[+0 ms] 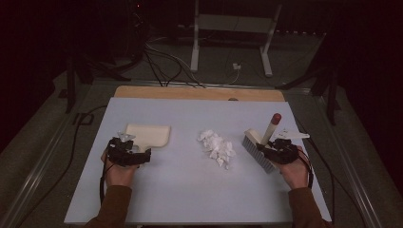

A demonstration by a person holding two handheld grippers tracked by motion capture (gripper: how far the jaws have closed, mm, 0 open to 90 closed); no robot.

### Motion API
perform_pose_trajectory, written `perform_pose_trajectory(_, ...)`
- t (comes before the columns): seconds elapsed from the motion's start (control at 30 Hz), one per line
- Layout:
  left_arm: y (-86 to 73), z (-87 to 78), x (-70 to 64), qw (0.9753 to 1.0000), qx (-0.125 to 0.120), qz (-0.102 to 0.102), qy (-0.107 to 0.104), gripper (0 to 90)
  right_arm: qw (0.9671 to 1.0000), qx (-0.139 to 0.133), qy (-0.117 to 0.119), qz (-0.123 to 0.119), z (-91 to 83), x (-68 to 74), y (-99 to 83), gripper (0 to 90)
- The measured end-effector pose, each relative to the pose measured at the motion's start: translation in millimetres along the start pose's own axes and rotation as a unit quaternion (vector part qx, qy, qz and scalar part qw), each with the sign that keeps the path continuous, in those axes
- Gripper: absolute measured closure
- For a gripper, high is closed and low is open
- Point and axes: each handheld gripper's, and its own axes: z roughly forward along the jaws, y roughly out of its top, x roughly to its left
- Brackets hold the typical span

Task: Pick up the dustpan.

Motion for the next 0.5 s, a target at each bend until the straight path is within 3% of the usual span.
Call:
perform_pose_trajectory(0.33, -1.0, 8.1, -4.9, 0.9998, 0.021, 0.005, -0.001, 22.5, 1.0, -0.001, -0.001, 0.002, -0.5, -0.6, -0.5, 66.9)
perform_pose_trajectory(0.5, -1.5, 11.8, -7.7, 0.9992, 0.037, 0.007, 0.01, 29.1, 1.0, -0.001, 0.0, 0.003, -0.5, -0.6, -0.5, 66.9)
